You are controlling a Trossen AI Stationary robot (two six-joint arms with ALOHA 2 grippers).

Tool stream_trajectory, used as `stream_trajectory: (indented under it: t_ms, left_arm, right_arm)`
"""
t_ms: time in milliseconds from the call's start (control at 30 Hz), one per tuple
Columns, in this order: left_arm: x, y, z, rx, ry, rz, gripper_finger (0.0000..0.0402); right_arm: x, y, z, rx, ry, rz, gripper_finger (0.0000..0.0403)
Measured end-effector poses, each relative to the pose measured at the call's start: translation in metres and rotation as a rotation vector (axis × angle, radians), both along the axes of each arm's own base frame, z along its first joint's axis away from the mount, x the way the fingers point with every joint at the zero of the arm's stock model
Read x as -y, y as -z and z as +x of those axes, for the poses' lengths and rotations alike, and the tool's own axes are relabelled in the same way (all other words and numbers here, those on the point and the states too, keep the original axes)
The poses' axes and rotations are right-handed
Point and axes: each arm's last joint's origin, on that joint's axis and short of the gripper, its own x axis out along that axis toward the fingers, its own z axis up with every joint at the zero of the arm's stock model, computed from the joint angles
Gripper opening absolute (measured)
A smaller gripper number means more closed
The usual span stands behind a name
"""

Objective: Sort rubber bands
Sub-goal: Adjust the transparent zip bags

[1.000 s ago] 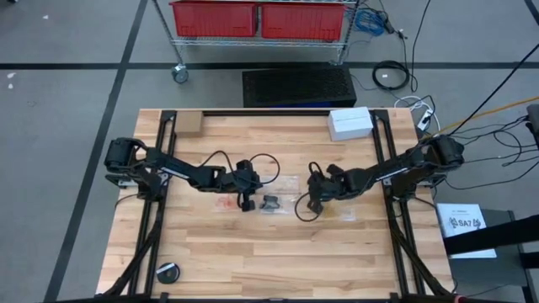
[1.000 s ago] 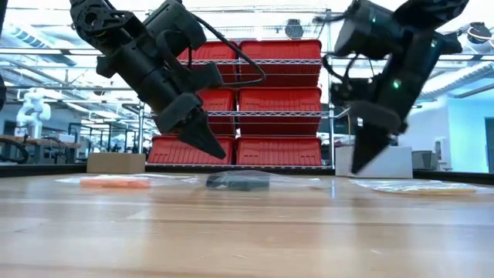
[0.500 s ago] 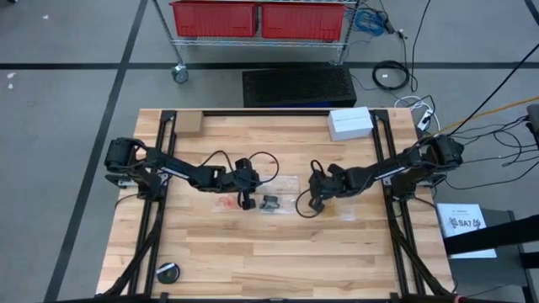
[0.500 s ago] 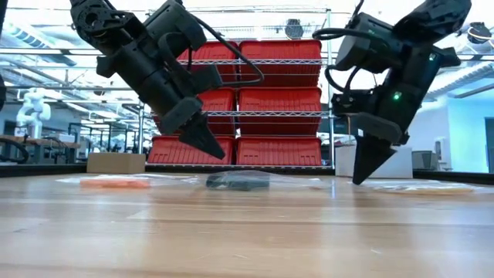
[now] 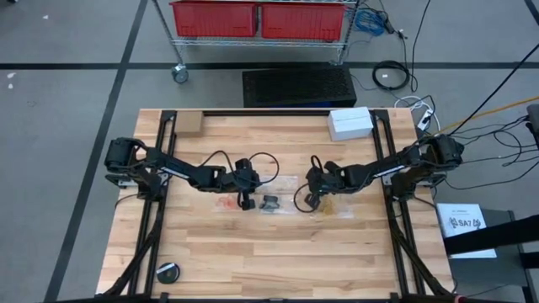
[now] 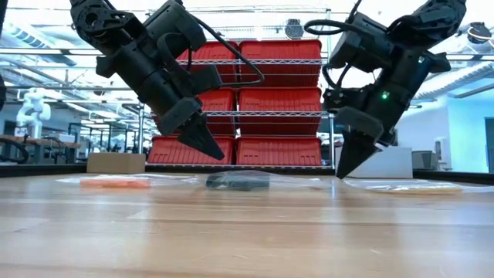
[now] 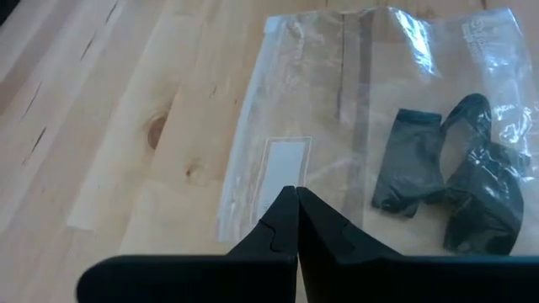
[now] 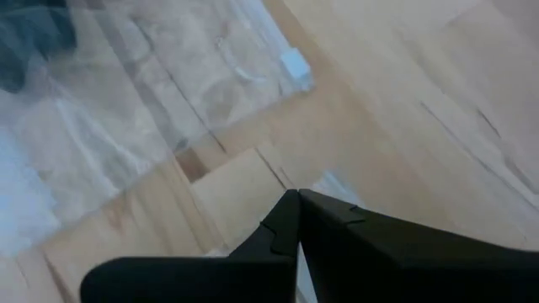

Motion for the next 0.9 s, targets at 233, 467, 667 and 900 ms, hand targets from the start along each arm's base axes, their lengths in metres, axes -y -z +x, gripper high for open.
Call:
stream_trajectory:
  t_ms: [233,467,667,900]
  left_arm:
    - [0.0,0.001,-0.001,-0.011,0.001,0.0,0.0001]
    - [0.0,0.002,-0.002,-0.026,0.001,0.001,0.0001]
    - [0.0,0.002,-0.002,-0.025,0.001,0.0,0.0]
    - [0.0,0.002,-0.002,-0.029,0.001,0.0,0.0]
  right_arm:
    - [-0.002,-0.001,-0.005,-0.052,-0.028,0.021,0.0]
    - [-0.007,0.0,-0.007,-0.089,-0.042,0.027,0.0]
    - [-0.007,0.005,-0.006,-0.108,-0.035,0.025,0.0]
    - [-0.005,0.009,0.001,-0.07,-0.022,0.018,0.0]
